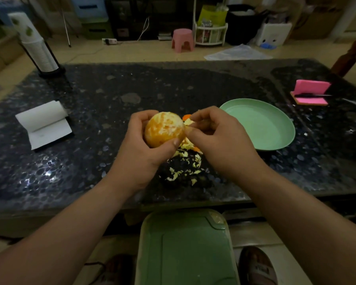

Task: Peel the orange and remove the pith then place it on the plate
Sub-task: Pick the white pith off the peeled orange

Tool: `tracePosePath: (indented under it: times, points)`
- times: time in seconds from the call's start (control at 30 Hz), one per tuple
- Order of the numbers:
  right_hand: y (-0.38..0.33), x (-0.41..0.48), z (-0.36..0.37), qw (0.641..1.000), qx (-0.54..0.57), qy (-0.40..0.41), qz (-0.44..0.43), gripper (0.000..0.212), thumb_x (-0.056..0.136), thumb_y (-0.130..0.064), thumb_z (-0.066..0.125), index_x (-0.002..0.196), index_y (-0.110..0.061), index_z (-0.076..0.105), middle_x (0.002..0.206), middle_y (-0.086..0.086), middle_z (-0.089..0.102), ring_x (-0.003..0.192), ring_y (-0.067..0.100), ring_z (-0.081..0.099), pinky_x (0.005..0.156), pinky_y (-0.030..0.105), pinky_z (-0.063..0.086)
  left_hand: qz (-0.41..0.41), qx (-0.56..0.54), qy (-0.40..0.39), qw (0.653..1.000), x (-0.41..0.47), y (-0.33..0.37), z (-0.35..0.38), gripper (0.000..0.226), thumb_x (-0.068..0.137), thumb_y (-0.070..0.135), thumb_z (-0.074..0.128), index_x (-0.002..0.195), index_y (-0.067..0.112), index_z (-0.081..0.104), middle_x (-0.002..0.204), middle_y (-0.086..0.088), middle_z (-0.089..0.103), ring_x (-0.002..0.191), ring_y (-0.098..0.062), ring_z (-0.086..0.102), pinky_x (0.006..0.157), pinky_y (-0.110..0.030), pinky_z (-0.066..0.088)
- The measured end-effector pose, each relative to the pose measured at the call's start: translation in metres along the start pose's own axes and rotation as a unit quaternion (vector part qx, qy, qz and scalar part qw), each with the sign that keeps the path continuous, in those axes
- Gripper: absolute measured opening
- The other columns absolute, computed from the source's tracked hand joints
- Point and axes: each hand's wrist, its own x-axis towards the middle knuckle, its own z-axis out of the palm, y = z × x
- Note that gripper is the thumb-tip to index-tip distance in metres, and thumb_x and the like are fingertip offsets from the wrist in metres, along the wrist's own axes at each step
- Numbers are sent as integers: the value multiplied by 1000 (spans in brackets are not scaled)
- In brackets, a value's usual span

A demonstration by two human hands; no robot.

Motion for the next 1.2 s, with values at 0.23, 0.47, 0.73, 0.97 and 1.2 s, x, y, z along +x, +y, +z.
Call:
tracePosePath:
  times: [0.23,0.47,0.73,0.97,1.2]
  points:
    - [-1,2,-1,960,218,-144,97,44,93,-30,81,133,-22,63,110,4,81,98,20,80,91,44,65,18,-29,-40,999,-3,3,3,69,84,31,88,137,35,46,137,2,60,119,-18,69,87,-32,62]
    - [14,9,-3,976,183,-113,43,56,84,-29,87,135,-32,64,126,0,74,109,18,76,94,44,63,-59,-84,-82,991,4,5,-1,66,88,28,84,142,35,46,136,1,66,123,-21,69,95,-40,61]
    - [14,15,-13,967,208,-146,38,56,93,-12,80,143,-20,59,134,3,72,114,18,75,98,40,63,-86,-139,-95,982,10,5,-7,61,85,21,78,143,15,58,133,-5,73,124,-23,70,100,-36,59]
    - [11,7,1,907,332,-208,157,52,93,-29,75,139,-11,61,121,16,77,104,31,79,86,40,64,-5,97,-21,995,3,2,-4,85,74,55,92,145,36,50,134,9,63,117,-10,67,93,-32,61]
    - [16,14,-11,893,365,-220,147,37,97,-33,71,130,-17,70,122,15,75,99,25,75,86,38,61,-23,-3,-73,997,5,20,-11,60,87,41,85,139,26,60,128,7,71,118,-13,70,92,-30,60]
